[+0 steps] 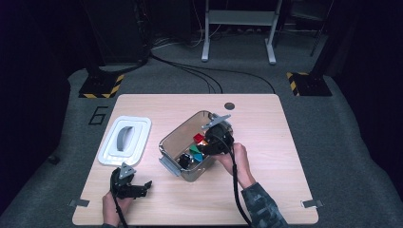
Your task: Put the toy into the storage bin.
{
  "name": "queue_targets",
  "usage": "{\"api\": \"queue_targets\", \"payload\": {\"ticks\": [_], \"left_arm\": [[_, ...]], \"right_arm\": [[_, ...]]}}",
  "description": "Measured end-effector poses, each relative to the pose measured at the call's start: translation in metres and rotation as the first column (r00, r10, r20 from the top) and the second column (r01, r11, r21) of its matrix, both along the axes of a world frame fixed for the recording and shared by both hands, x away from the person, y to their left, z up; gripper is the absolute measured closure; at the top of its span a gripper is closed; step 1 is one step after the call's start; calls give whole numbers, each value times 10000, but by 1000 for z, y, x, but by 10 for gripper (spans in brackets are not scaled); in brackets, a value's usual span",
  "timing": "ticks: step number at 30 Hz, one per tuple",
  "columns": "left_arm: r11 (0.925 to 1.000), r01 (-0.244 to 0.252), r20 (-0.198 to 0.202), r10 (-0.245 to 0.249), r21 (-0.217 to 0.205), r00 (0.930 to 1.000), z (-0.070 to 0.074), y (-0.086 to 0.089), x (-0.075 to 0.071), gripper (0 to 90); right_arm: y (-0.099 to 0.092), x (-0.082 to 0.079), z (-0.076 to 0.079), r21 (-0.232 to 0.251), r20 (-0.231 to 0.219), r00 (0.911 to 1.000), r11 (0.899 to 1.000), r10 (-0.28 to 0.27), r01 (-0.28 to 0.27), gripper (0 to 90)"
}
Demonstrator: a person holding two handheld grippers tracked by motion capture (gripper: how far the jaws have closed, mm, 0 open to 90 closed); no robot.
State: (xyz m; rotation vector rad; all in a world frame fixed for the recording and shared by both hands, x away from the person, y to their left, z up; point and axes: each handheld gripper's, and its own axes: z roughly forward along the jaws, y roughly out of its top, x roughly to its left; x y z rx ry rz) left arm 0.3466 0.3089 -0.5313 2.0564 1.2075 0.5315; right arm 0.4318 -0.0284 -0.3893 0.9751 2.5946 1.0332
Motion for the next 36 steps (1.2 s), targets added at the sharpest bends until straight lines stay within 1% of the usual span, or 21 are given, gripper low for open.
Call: {"api": "queue_targets", "payload": {"ticks": [4,9,11,15,17,18,19,21,22,23,24,26,29,31,36], "left_arm": [[10000,-6,1,6,2,10000,0,0,0,60],[10000,-5,1,5,2,10000,0,0,0,60],[10000,-5,0,5,3,10000,0,0,0,59],[10000,-7,3,7,1,10000,0,0,0,60],[10000,-8,1,8,1,10000,0,0,0,60],[10000,-11,1,11,-4,10000,0,0,0,60],[10000,-8,1,8,-1,10000,0,0,0,60],[10000,-9,2,9,-2,10000,0,0,0,60],[10000,-8,1,8,0,10000,0,0,0,60],[10000,-3,-2,3,6,10000,0,0,0,60],[10000,-7,0,7,0,10000,0,0,0,60],[10000,-5,0,5,4,10000,0,0,0,60],[10000,-9,1,9,-1,10000,0,0,0,60],[10000,-6,-1,6,0,10000,0,0,0,60],[10000,-5,1,5,3,10000,0,0,0,60]], "right_arm": [[3,-4,-7,-37,-229,9997,10000,74,-75,584],[5,-8,-10,-21,-458,9989,9999,115,-117,583],[5,-9,-10,-21,-426,9990,9999,155,-156,582],[5,-13,-10,25,-524,9986,9999,118,-117,581],[5,-14,-11,45,-415,9990,9998,180,-179,580],[5,-16,-10,48,-456,9988,9998,189,-187,579],[5,-16,-10,46,-406,9989,9998,215,-213,577],[5,-17,-10,59,-392,9991,9998,168,-166,524],[5,-18,-10,65,-305,9994,9998,168,-166,482],[4,-18,-9,75,-298,9995,9999,101,-98,442],[3,-19,-8,110,-246,9997,9999,0,3,381],[0,-20,-6,169,-128,9998,9998,-136,138,301],[-5,-20,-3,283,58,9998,9994,-187,185,210],[-10,-21,-1,384,170,9994,9989,-293,286,162],[-23,-22,5,639,512,9974,9968,-512,479,124]]}}
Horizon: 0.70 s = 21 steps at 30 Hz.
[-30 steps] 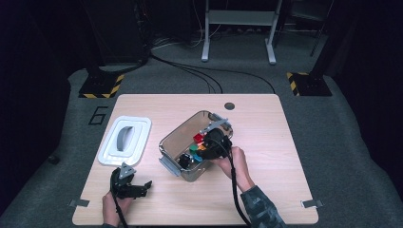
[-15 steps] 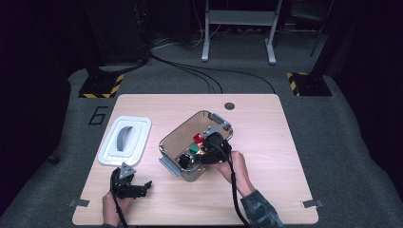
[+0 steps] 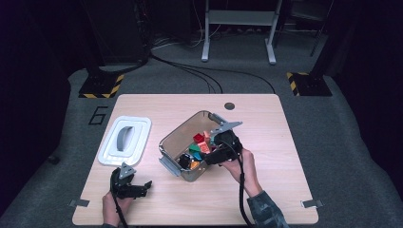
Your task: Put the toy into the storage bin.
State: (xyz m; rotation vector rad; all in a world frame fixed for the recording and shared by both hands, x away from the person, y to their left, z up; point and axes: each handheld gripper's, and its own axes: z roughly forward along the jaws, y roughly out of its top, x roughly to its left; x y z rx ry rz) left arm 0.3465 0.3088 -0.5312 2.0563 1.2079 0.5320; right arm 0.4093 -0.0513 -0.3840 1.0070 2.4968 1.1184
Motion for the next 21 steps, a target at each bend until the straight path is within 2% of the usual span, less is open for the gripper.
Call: {"api": "queue_targets", "payload": {"ticks": [8,11,17,21], "left_arm": [[10000,0,-1,0,0,10000,0,0,0,60],[10000,-1,1,1,-1,10000,0,0,0,60],[10000,-1,0,1,3,10000,0,0,0,60],[10000,-4,-1,4,1,10000,0,0,0,60]], "right_arm": [[-28,-5,9,86,380,9967,9974,-723,720,64],[-43,-7,8,25,530,9926,9940,-1095,1095,39],[-70,-8,-3,-84,532,9814,9827,-1844,1851,19],[-82,-8,-15,-186,559,9773,9785,-2041,2055,18]]}}
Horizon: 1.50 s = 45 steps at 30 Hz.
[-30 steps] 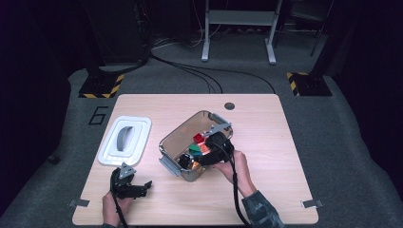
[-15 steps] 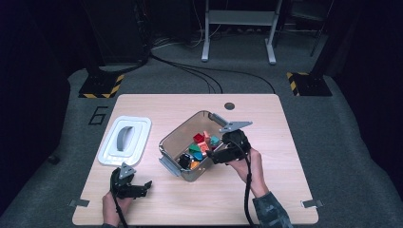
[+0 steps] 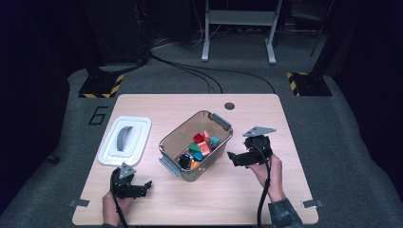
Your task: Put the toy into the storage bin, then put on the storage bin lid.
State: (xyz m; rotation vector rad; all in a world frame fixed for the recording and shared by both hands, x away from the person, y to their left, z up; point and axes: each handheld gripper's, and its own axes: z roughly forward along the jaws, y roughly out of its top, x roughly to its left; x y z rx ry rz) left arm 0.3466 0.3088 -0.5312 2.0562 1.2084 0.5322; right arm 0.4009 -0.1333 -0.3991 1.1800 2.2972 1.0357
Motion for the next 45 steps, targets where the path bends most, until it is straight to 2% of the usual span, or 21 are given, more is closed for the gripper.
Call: {"api": "queue_targets", "payload": {"ticks": [2,3,7,12,13,14,18,20,22,28,29,31,37,38,39,42,44,45], "left_arm": [[10000,2,0,-2,1,10000,0,0,0,60],[10000,2,-2,-2,1,10000,0,0,0,60],[10000,-2,-4,2,-2,10000,0,0,0,60],[10000,0,-5,0,1,10000,0,0,0,60],[10000,-1,-4,1,1,10000,0,0,0,60],[10000,-1,-4,1,1,10000,0,0,0,60],[10000,0,-5,0,0,10000,0,0,0,60],[10000,-4,0,4,-2,10000,0,0,0,60],[10000,-1,-6,1,-1,10000,0,0,0,60],[10000,1,-4,-1,2,10000,0,0,0,60],[10000,-3,-10,3,8,10000,0,0,0,60],[10000,3,-3,-3,2,10000,0,0,0,60],[10000,3,-27,-3,25,10000,0,0,0,60],[10000,5,-13,-5,11,10000,0,0,0,60],[10000,14,-21,-14,2,10000,0,0,0,60],[10000,50,-92,-49,37,9999,1,1,0,59],[10000,-56,-101,56,55,9999,1,1,0,59],[9999,-88,-104,88,51,9999,1,1,0,59]], "right_arm": [[-5,1,-9,4,-133,9996,9997,-249,249,12],[-8,2,-12,-114,-98,9998,9998,-154,153,10],[-19,6,-36,-24,-403,9980,9989,-479,478,1],[-30,11,-61,23,-868,9917,9954,-950,956,0],[-34,12,-66,9,-801,9932,9964,-848,851,0],[-34,12,-70,109,-1001,9902,9950,-978,993,0],[-42,14,-83,176,-1118,9881,9940,-1054,1080,0],[-44,14,-89,294,-1261,9838,9908,-1272,1318,0],[-47,14,-93,247,-1176,9853,9915,-1240,1277,0],[-51,14,-103,331,-1271,9819,9887,-1407,1459,0],[-51,13,-104,341,-1398,9797,9882,-1435,1496,0],[-52,14,-106,316,-1260,9810,9878,-1474,1525,0],[-52,14,-111,311,-1263,9788,9856,-1612,1663,0],[-54,14,-113,225,-1202,9806,9871,-1546,1584,0],[-53,13,-114,295,-1309,9779,9853,-1632,1684,0],[-54,14,-119,284,-1216,9801,9865,-1567,1612,0],[-54,14,-121,266,-1337,9786,9865,-1566,1615,0],[-54,13,-123,303,-1166,9803,9860,-1591,1637,0]]}}
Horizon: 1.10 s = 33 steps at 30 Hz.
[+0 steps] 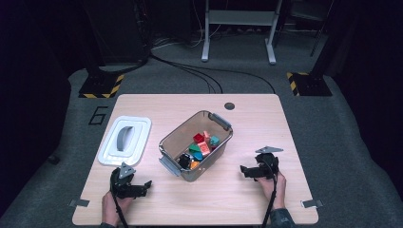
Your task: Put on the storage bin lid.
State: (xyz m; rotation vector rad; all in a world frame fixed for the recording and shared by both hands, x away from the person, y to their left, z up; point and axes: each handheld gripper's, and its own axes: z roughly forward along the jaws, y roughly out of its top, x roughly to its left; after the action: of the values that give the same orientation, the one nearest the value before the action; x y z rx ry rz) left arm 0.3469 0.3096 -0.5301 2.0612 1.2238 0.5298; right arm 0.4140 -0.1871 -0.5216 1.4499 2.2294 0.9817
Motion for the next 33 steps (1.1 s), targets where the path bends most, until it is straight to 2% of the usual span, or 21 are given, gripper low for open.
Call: {"api": "queue_targets", "payload": {"ticks": [3,6,8,9,10,11,13,17,19,20,29,33], "left_arm": [[10000,-72,73,73,-67,9999,-1,-1,0,58],[10000,60,-204,-59,53,9998,2,1,3,64],[9997,218,-409,-224,-145,9989,4,3,6,45],[9993,251,-387,-261,-260,9989,5,4,8,29],[9988,239,-325,-253,-427,9992,9,6,10,24],[9983,270,-291,-285,-520,9992,12,7,12,18],[9977,315,-337,-336,-602,9989,16,9,16,13],[9965,284,-71,-291,-784,9996,27,17,29,15],[9950,140,-41,-144,-992,9999,30,21,37,24],[9949,68,-154,-84,-1009,9998,33,24,41,21],[9941,-670,59,678,-851,9977,44,45,67,53],[9881,-1091,23,1100,-1081,9939,47,59,80,50]], "right_arm": [[0,-2,-2,12,230,9997,10000,61,-61,0],[1,-5,-5,-116,497,9987,9999,101,-96,0],[1,-5,-6,-358,614,9977,9990,274,-252,0],[2,-5,-7,-473,777,9964,9984,332,-296,0],[3,-6,-7,-511,701,9972,9985,246,-210,0],[6,-6,-7,-836,808,9961,9961,365,-298,0],[6,-6,-7,-921,800,9951,9945,573,-499,0],[7,-6,-8,-892,801,9953,9949,536,-464,0],[7,-6,-8,-888,802,9953,9950,535,-463,0],[7,-6,-8,-899,804,9953,9948,541,-468,0],[8,-6,-7,-804,771,9957,9958,508,-446,0],[7,-5,-7,-878,788,9950,9947,607,-537,0]]}}
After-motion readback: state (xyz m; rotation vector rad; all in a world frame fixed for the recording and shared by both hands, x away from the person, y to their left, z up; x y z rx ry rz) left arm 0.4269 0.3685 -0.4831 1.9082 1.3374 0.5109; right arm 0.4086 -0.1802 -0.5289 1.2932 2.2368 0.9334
